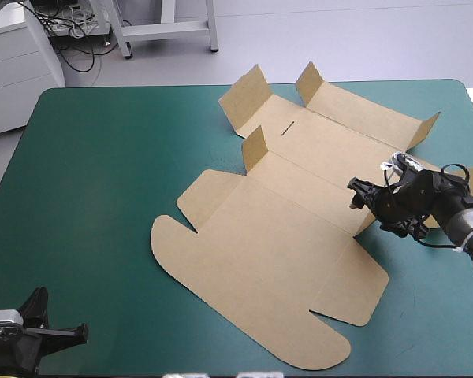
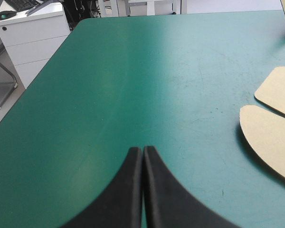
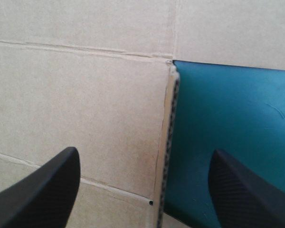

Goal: Fold the box

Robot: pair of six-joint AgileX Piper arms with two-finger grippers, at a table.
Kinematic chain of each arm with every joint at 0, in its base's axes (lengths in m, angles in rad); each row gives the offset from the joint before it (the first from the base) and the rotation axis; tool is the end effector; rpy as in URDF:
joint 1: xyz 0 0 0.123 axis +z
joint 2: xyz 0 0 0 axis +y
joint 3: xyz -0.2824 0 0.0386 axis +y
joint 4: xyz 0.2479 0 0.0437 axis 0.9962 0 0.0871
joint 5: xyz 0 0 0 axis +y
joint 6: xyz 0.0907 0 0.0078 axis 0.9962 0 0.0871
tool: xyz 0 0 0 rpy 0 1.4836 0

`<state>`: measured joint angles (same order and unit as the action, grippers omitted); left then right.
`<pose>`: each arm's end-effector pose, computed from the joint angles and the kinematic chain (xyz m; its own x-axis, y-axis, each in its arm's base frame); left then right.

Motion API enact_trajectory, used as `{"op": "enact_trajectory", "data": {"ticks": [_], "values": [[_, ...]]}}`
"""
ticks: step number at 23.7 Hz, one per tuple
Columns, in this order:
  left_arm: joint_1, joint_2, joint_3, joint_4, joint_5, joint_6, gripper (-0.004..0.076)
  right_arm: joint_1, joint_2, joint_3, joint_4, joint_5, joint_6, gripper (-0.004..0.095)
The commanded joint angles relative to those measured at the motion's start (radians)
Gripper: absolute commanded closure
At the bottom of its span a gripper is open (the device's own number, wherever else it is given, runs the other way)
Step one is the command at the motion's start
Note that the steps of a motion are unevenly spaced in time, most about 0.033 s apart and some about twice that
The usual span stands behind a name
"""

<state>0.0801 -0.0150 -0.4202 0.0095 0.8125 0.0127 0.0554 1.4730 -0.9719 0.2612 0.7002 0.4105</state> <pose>0.0105 0.0015 0.2753 -0.2867 -0.0037 -0.9580 -0.0811 0.9965 0.0204 0.2888 0.0312 0.2471 -0.8021 0.5230 -0.2882 0.4039 0.8306 0.3833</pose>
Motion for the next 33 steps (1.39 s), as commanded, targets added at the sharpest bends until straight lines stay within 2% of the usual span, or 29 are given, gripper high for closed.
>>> {"op": "enact_trajectory", "data": {"ticks": [1,5,12,16,20,22,23,26,31,33], "values": [[-0.007,-0.016,-0.018,-0.010,-0.074,-0.005,0.0756,0.002,-0.028,-0.034,0.009,-0.023,0.006,0.0439],[-0.007,-0.016,-0.018,-0.010,-0.074,-0.003,0.0756,0.002,-0.028,-0.034,0.006,-0.018,-0.007,0.0928],[-0.007,-0.016,-0.018,-0.010,-0.074,0.000,0.0756,0.002,-0.028,-0.055,0.015,0.000,-0.103,0.0931],[-0.007,-0.016,-0.018,-0.010,-0.074,0.000,0.0756,0.002,-0.028,-0.136,0.030,0.090,-0.278,0.0931],[-0.007,-0.016,-0.018,-0.010,-0.074,-0.003,0.0756,0.002,-0.007,-0.227,0.055,0.195,-0.518,0.0931],[-0.007,-0.016,-0.018,-0.010,-0.074,-0.003,0.0756,0.004,0.050,-0.331,0.081,0.285,-0.659,0.0931],[-0.007,-0.016,-0.018,-0.010,-0.074,-0.003,0.0756,0.007,0.063,-0.359,0.089,0.295,-0.684,0.0931],[-0.007,-0.016,-0.018,-0.010,-0.074,-0.003,0.0756,0.052,0.149,-0.498,0.089,0.366,-0.792,0.0931],[-0.007,-0.016,-0.018,-0.010,-0.074,-0.003,0.0756,0.196,0.322,-0.774,-0.045,0.536,-0.960,0.0931],[-0.007,-0.016,-0.018,-0.010,-0.074,-0.003,0.0756,0.260,0.367,-0.877,-0.058,0.545,-1.031,0.0931]]}}
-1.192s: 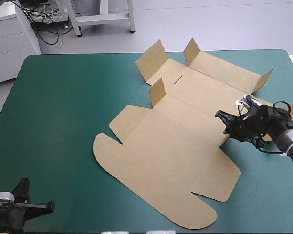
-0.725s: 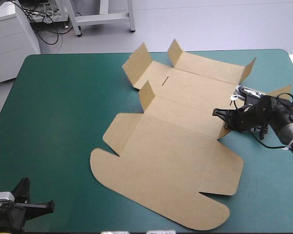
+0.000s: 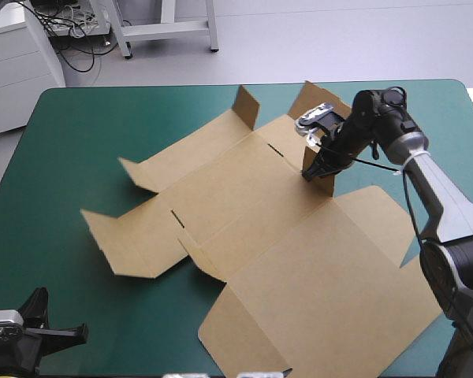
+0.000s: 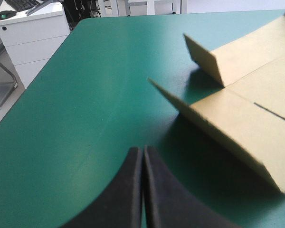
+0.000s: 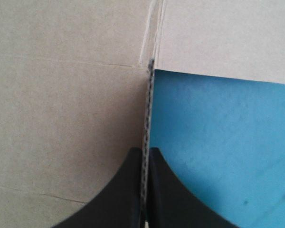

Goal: Fold the box

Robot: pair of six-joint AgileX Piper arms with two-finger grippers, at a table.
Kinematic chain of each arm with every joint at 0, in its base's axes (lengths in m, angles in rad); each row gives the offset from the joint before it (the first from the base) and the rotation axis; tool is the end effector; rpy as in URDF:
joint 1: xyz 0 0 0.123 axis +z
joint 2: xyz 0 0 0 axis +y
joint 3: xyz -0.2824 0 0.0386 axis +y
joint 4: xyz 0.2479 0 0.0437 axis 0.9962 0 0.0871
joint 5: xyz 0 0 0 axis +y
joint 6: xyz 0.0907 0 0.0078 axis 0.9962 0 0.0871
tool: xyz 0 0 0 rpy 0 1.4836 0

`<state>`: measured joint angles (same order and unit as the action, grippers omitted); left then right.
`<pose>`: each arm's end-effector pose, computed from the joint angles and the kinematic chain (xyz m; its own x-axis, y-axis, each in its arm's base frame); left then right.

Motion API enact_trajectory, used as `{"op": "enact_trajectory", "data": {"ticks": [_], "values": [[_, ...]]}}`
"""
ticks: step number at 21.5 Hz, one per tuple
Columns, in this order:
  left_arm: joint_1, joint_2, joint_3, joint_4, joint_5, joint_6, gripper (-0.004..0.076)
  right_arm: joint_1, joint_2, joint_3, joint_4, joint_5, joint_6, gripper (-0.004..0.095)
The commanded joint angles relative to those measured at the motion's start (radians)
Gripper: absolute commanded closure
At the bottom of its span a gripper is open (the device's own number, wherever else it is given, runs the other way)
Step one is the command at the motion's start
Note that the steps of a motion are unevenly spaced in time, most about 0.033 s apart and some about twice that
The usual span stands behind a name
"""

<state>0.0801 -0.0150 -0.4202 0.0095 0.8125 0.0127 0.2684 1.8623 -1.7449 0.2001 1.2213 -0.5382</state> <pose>0.0105 0.0015 0.2753 -0.2867 -0.0037 -0.9580 -0.0811 0.9965 0.0204 0.3792 0.1219 0.3120 -0.6711 -0.6450 -0.3655 -0.6966 0.7173 0.0132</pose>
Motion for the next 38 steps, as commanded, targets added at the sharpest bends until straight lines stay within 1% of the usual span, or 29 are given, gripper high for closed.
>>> {"op": "enact_trajectory", "data": {"ticks": [1,5,9,14,16,17,18,22,24,25,26,27,28,29,30,31,32,33,35,36,37,38], "values": [[-0.007,-0.016,-0.018,-0.010,-0.074,-0.003,0.0756,0.083,0.000,-0.147,-0.018,0.024,-0.129,0.0931],[-0.007,-0.016,-0.018,-0.010,-0.074,-0.003,0.0756,0.199,0.062,-0.243,-0.126,0.024,-0.225,0.0931],[-0.007,-0.016,-0.018,-0.010,-0.074,-0.003,0.0756,0.273,0.100,-0.273,-0.133,-0.006,-0.329,0.0932],[-0.007,-0.016,-0.018,-0.010,-0.074,-0.003,0.0756,0.319,0.111,-0.275,-0.157,-0.060,-0.469,0.0932],[-0.007,-0.016,-0.018,-0.010,-0.074,-0.003,0.0756,0.324,0.119,-0.275,-0.141,-0.089,-0.579,0.0931],[-0.007,-0.016,-0.018,-0.010,-0.074,-0.003,0.0756,0.324,0.132,-0.273,-0.136,-0.087,-0.673,0.0931],[-0.007,-0.016,-0.018,-0.010,-0.074,-0.003,0.0756,0.324,0.140,-0.273,-0.125,-0.084,-0.710,0.0931],[-0.007,-0.016,-0.018,-0.010,-0.074,-0.003,0.0756,0.328,0.161,-0.273,-0.102,-0.099,-0.738,0.0931],[-0.007,-0.016,-0.018,-0.010,-0.074,-0.003,0.0756,0.329,0.161,-0.273,-0.095,-0.116,-0.694,0.0919],[-0.007,-0.016,-0.018,-0.010,-0.074,-0.003,0.0756,0.329,0.161,-0.273,-0.109,-0.118,-0.652,0.0895],[-0.007,-0.016,-0.018,-0.010,-0.074,-0.001,0.0756,0.329,0.161,-0.273,-0.111,-0.116,-0.647,0.0864],[-0.007,-0.016,-0.018,-0.010,-0.074,-0.001,0.0756,0.329,0.161,-0.273,-0.109,-0.113,-0.647,0.0767],[-0.007,-0.016,-0.018,-0.010,-0.074,-0.001,0.0756,0.329,0.161,-0.273,-0.109,-0.113,-0.645,0.0715],[-0.007,-0.016,-0.018,-0.010,-0.074,-0.001,0.0756,0.329,0.161,-0.273,-0.109,-0.118,-0.635,0.0566],[-0.007,-0.016,-0.018,-0.010,-0.074,-0.001,0.0756,0.329,0.161,-0.274,-0.111,-0.124,-0.614,0.0489],[-0.007,-0.016,-0.018,-0.010,-0.074,-0.001,0.0756,0.329,0.159,-0.277,-0.131,-0.139,-0.550,0.0357],[-0.007,-0.016,-0.018,-0.010,-0.074,-0.001,0.0756,0.329,0.154,-0.279,-0.174,-0.134,-0.506,0.0304],[-0.007,-0.016,-0.018,-0.010,-0.074,-0.001,0.0756,0.329,0.153,-0.288,-0.206,-0.113,-0.464,0.0297],[-0.007,-0.016,-0.018,-0.010,-0.074,-0.003,0.0756,0.329,0.147,-0.319,-0.278,-0.059,-0.312,0.0368],[-0.007,-0.016,-0.018,-0.010,-0.074,-0.003,0.0756,0.329,0.147,-0.349,-0.311,-0.034,-0.233,0.0483],[-0.007,-0.016,-0.018,-0.010,-0.074,-0.003,0.0756,0.329,0.147,-0.368,-0.333,-0.025,-0.188,0.0587],[-0.007,-0.016,-0.018,-0.010,-0.074,-0.001,0.0756,0.329,0.147,-0.406,-0.359,-0.010,-0.130,0.0750]]}}
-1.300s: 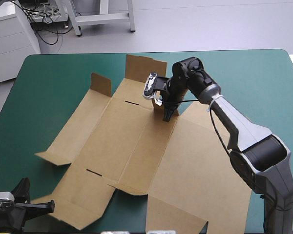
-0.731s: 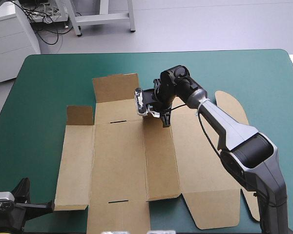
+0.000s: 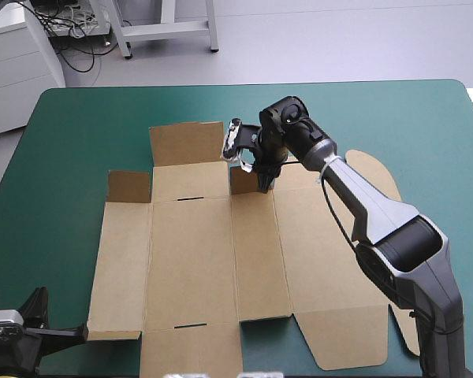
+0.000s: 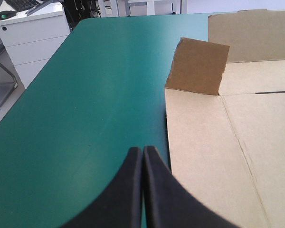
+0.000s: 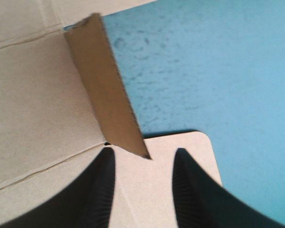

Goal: Fold the box

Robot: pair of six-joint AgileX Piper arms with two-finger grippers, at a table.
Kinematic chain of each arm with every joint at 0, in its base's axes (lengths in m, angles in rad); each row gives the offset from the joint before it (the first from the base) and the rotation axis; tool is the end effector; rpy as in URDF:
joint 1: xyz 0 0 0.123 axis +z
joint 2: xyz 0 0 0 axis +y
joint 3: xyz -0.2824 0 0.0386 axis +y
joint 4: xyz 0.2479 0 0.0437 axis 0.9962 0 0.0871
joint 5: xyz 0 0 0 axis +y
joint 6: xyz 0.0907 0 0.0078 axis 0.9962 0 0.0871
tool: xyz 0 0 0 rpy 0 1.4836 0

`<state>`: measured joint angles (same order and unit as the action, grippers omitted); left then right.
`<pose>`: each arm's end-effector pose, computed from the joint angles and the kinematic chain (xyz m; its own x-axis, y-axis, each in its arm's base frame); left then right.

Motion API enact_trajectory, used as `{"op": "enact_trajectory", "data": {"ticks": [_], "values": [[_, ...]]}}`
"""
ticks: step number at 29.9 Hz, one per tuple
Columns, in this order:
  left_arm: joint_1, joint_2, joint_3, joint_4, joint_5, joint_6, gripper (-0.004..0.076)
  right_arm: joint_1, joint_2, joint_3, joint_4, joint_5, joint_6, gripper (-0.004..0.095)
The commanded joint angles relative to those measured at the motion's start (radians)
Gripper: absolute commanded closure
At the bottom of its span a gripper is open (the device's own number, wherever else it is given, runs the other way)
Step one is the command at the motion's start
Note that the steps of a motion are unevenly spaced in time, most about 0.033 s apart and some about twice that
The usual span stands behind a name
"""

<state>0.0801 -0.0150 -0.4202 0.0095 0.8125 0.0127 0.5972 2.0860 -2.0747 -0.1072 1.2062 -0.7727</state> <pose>0.0105 0.0015 0.2753 -0.2867 -0.0037 -0.9580 -0.0811 0.9965 0.0204 0.3853 0.2510 0.3087 -0.1347 -0.9640 -0.2294 -0.9028 0.2148 -0.3726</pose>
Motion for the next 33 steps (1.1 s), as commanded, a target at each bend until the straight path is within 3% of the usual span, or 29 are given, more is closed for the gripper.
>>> {"op": "enact_trajectory", "data": {"ticks": [1,2,10,14,17,26,33], "values": [[-0.007,-0.016,-0.018,-0.010,-0.074,-0.001,0.0756,-0.001,-0.078,-0.095,-0.057,0.017,0.127,0.0861],[-0.007,-0.016,-0.018,-0.010,-0.074,-0.001,0.0756,-0.001,-0.082,-0.122,-0.063,0.034,0.168,0.0929],[-0.007,-0.016,-0.018,-0.010,-0.074,-0.001,0.0756,-0.046,-0.149,-0.155,-0.144,0.041,0.516,0.0911],[-0.007,-0.016,-0.018,-0.010,-0.074,-0.001,0.0756,-0.117,-0.201,-0.151,-0.107,0.043,0.677,0.0910],[-0.007,-0.016,-0.018,-0.010,-0.074,-0.001,0.0756,-0.175,-0.259,-0.108,-0.039,0.043,0.693,0.0910],[-0.007,-0.016,-0.018,-0.010,-0.074,-0.001,0.0756,-0.286,-0.511,0.256,-0.021,0.036,0.723,0.0911],[-0.007,-0.016,-0.018,-0.010,-0.074,-0.001,0.0756,-0.333,-0.752,0.570,-0.018,-0.066,0.767,0.0912]]}}
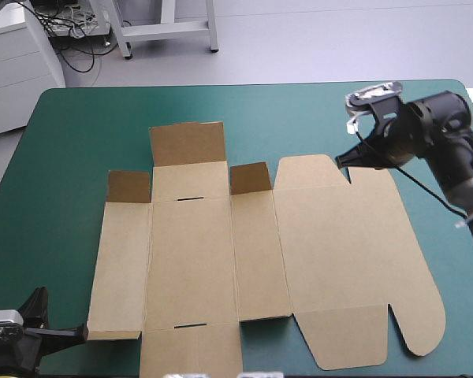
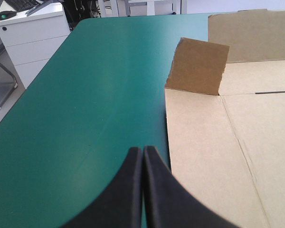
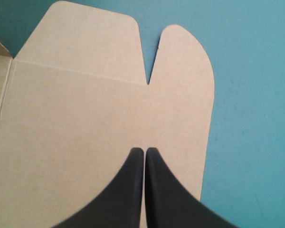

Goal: Fold the box

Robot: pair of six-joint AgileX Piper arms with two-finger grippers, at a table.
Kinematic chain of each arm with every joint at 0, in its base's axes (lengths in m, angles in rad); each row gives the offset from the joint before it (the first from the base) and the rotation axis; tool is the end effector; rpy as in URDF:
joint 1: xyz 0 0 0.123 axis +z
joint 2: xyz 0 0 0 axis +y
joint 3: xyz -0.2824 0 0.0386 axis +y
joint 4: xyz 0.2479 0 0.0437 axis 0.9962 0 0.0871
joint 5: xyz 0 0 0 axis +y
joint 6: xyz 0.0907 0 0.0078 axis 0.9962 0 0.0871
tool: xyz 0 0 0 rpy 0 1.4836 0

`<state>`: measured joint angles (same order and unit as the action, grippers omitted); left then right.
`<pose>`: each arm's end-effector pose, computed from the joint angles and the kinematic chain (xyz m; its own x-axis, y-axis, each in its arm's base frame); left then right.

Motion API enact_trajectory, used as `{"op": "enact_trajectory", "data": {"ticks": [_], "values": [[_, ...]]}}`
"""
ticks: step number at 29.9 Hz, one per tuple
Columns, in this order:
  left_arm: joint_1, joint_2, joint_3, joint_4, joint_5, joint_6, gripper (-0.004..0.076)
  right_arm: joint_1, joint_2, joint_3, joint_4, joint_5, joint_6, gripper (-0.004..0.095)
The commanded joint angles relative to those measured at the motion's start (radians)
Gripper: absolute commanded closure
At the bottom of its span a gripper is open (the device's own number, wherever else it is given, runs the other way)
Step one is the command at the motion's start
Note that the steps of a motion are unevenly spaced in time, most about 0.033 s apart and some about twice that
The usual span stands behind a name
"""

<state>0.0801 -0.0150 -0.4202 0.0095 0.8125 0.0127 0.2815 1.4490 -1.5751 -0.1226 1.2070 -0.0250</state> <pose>0.0105 0.0015 0.2753 -0.2867 -0.0037 -0.9580 -0.0811 0.9965 0.0204 0.2852 0.0716 0.4068 -0.7870 -0.2987 -0.5398 -0.2706 0.9535 -0.1331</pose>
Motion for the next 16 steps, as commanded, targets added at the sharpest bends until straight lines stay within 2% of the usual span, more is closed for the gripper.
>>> {"op": "enact_trajectory", "data": {"ticks": [1,13,16], "values": [[-0.007,-0.016,-0.018,-0.010,-0.074,-0.001,0.0756,-0.021,-0.144,0.105,-0.002,-0.082,0.025,0.0912],[-0.007,-0.016,-0.018,-0.010,-0.074,-0.001,0.0756,-0.026,-0.528,0.582,-0.002,-0.286,0.099,0.0912],[-0.007,-0.016,-0.018,-0.010,-0.074,-0.001,0.0756,-0.026,-0.622,0.685,-0.002,-0.365,0.099,0.0912]]}}
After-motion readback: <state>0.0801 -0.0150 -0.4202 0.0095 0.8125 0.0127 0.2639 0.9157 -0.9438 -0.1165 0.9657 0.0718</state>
